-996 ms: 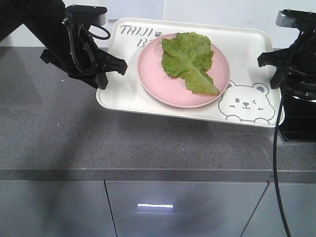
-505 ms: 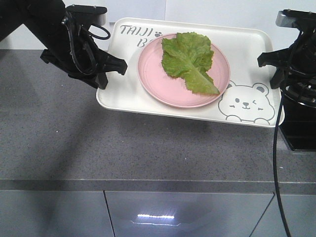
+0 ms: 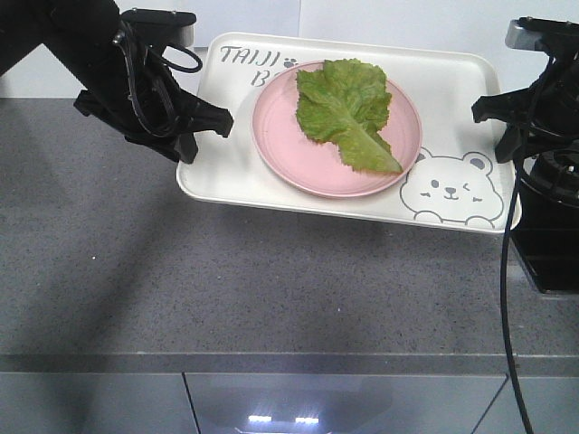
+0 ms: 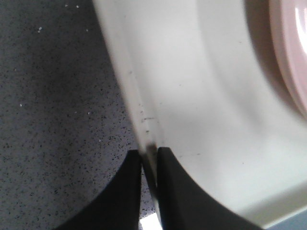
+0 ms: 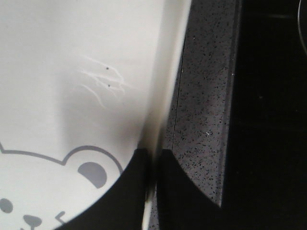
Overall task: Transfer vegetables to tray and serve
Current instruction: 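Drive the base toward another counter carrying the tray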
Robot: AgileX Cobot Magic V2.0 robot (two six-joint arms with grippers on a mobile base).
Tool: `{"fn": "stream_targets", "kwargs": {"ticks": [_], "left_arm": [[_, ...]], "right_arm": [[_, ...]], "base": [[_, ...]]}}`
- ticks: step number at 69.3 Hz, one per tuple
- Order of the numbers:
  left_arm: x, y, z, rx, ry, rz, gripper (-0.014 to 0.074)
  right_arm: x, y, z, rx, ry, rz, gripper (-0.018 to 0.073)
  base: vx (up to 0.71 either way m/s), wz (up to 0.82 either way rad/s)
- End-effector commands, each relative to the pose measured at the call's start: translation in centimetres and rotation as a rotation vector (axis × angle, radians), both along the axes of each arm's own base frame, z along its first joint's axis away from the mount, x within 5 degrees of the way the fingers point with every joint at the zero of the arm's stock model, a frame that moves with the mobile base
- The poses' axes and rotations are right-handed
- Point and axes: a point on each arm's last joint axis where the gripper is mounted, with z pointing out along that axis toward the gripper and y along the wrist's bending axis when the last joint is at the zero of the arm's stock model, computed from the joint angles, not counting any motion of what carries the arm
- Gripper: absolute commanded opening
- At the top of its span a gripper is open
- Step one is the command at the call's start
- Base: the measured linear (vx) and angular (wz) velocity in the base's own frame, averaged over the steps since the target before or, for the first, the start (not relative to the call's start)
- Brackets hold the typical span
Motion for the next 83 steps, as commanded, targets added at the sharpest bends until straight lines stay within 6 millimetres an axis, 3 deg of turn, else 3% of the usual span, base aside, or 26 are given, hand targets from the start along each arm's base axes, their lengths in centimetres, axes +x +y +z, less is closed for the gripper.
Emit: {"fn": "stream_targets", "kwargs": {"ticks": [1, 83], "left_arm": [[-1.96, -1.56, 3.88, -0.164, -0.11, -0.071, -0.0006], [-1.96, -1.56, 3.88, -0.164, -0.11, -0.071, -0.0006]], "right_arm": [[-1.67, 1.66, 3.18, 0.093, -0.07, 0.072, -0.0006], [-1.67, 1.66, 3.18, 0.093, -0.07, 0.072, -0.0006]], "base": [[0.07, -0.02], [0.07, -0.01]]}}
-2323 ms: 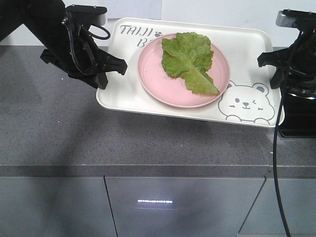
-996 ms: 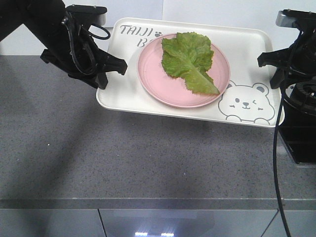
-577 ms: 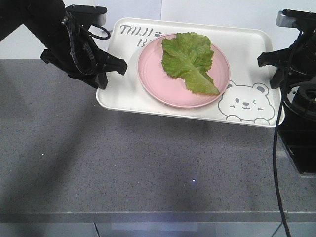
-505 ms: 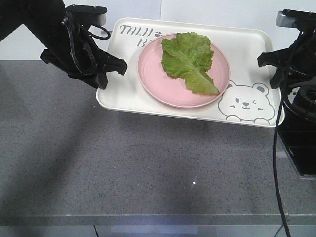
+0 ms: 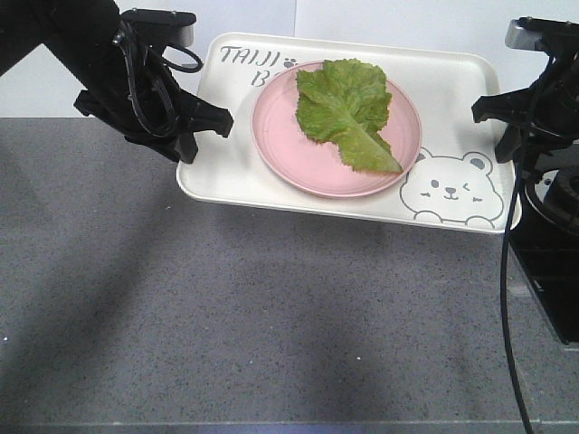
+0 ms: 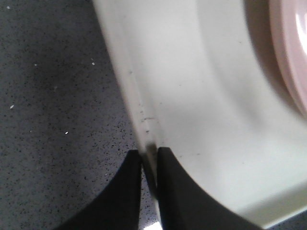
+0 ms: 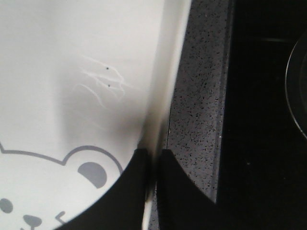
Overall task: Transfer vegetables to tray and serve
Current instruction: 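Drive the base toward another counter carrying the tray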
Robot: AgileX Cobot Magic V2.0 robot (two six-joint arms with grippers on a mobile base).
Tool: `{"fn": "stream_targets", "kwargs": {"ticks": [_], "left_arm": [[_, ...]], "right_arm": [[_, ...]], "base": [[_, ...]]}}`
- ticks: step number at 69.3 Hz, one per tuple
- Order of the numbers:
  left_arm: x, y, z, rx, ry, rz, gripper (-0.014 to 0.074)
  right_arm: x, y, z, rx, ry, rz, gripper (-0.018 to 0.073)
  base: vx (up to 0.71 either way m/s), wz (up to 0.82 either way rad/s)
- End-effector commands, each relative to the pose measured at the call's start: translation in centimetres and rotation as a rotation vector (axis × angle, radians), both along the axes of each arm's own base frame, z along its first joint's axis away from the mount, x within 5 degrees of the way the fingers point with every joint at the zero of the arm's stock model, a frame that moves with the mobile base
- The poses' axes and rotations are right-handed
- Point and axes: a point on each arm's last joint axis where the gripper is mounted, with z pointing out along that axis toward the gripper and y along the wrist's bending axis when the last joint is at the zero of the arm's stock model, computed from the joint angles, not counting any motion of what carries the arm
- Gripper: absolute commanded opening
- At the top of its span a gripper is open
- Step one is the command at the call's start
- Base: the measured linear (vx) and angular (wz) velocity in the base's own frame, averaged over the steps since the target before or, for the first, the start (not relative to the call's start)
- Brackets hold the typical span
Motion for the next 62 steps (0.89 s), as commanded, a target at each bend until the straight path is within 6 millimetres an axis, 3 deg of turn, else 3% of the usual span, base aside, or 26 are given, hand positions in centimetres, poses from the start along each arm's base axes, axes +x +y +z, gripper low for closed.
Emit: {"fn": "stream_targets", "kwargs": {"ticks": [1, 62], "left_arm": [[-1.96, -1.56, 3.88, -0.164, -0.11, -0.071, -0.0006], [-1.96, -1.56, 3.88, -0.164, -0.11, -0.071, -0.0006]], "right_arm": [[-1.67, 1.66, 3.18, 0.093, -0.07, 0.072, -0.0006], [-1.67, 1.66, 3.18, 0.093, -0.07, 0.072, -0.0006]], "base": [[0.06, 0.0], [0.04, 0.0]]}}
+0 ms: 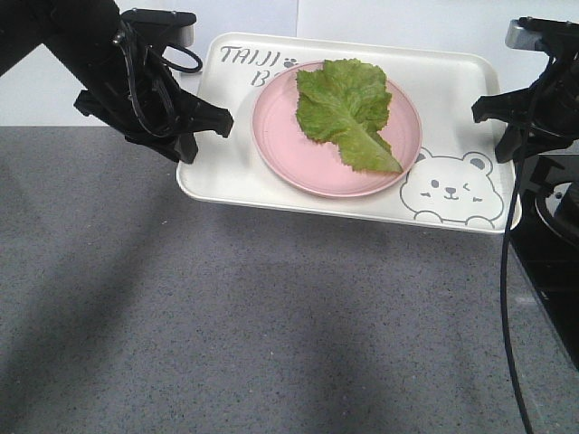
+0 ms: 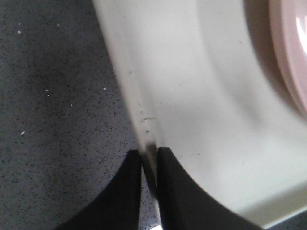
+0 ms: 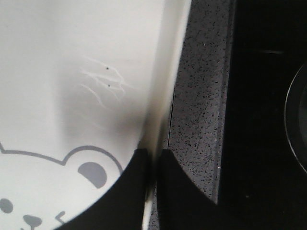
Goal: Transfer vegetables to tray and serve
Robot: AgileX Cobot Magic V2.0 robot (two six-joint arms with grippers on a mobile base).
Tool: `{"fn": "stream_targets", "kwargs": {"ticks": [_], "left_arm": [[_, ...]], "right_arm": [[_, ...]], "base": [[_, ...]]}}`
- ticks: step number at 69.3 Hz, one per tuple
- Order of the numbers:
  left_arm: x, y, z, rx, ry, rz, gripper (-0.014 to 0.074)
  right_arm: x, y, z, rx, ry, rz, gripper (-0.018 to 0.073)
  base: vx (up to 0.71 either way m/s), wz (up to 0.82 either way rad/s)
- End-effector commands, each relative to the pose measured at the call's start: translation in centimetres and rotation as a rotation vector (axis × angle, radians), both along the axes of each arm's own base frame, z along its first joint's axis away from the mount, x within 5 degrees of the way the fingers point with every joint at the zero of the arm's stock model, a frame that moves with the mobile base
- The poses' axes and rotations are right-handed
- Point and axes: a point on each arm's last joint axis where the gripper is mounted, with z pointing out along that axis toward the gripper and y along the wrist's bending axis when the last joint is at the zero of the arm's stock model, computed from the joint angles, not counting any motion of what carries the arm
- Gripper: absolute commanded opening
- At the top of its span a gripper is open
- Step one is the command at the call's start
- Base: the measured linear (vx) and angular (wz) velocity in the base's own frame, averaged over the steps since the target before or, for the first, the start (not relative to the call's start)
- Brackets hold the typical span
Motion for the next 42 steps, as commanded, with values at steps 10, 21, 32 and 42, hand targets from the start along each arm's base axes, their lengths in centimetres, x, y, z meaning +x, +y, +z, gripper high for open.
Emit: {"fn": "stream_targets", "kwargs": {"ticks": [10, 21, 32, 42], "left_arm": [[-1.96, -1.56, 3.88, -0.164, -0.11, -0.071, -0.0006], [-1.96, -1.56, 3.88, -0.164, -0.11, -0.071, -0.0006], [-1.96, -1.56, 3.88, -0.164, -0.11, -0.071, -0.0006], [-1.96, -1.56, 3.88, -0.164, -0.11, -0.071, -0.0006]], "right_arm": [[-1.67, 1.66, 3.18, 0.093, -0.07, 0.072, -0.0006], [-1.67, 1.66, 3.18, 0.093, -0.07, 0.072, -0.0006], [-1.67, 1.66, 3.18, 0.093, -0.07, 0.072, -0.0006], [-1.67, 1.66, 3.18, 0.093, -0.07, 0.072, -0.0006]], "base": [[0.03, 0.0], [0.03, 0.0], [0.03, 0.0], [0.03, 0.0]]}}
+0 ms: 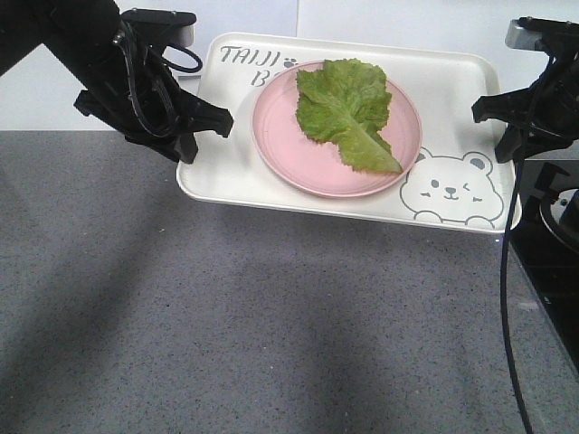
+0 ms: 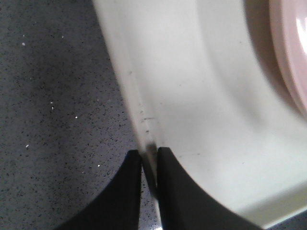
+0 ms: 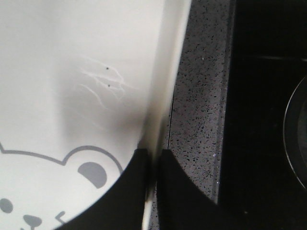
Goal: Transfer vegetables to tray and serve
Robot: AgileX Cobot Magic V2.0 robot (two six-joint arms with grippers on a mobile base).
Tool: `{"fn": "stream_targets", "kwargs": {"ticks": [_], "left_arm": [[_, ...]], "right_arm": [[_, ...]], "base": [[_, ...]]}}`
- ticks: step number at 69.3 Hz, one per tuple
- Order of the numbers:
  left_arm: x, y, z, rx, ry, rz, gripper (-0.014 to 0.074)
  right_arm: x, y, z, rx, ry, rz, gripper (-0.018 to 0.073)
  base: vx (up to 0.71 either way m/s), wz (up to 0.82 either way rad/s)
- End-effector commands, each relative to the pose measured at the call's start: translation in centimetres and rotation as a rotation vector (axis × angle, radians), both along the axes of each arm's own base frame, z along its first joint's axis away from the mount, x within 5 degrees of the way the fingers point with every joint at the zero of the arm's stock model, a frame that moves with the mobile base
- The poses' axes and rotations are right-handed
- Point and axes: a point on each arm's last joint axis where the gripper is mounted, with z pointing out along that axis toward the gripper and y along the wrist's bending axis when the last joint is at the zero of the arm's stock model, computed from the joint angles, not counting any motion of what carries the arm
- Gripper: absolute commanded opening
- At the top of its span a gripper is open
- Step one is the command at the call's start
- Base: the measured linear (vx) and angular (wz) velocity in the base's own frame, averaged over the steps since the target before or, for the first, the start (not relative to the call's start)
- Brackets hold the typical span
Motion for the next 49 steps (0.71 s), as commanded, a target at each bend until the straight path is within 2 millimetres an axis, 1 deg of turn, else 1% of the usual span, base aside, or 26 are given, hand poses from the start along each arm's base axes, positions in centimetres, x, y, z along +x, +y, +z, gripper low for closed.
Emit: {"fn": "stream_targets", "kwargs": {"ticks": [1, 49], "left_arm": [[-1.96, -1.56, 3.88, -0.164, -0.11, -0.071, -0.0006], [-1.96, -1.56, 3.88, -0.164, -0.11, -0.071, -0.0006]], "right_arm": [[-1.67, 1.66, 3.18, 0.093, -0.07, 0.072, -0.0006], [-1.67, 1.66, 3.18, 0.093, -0.07, 0.072, -0.0006]], "base": [[0.02, 0.0], [0.02, 0.0]]}}
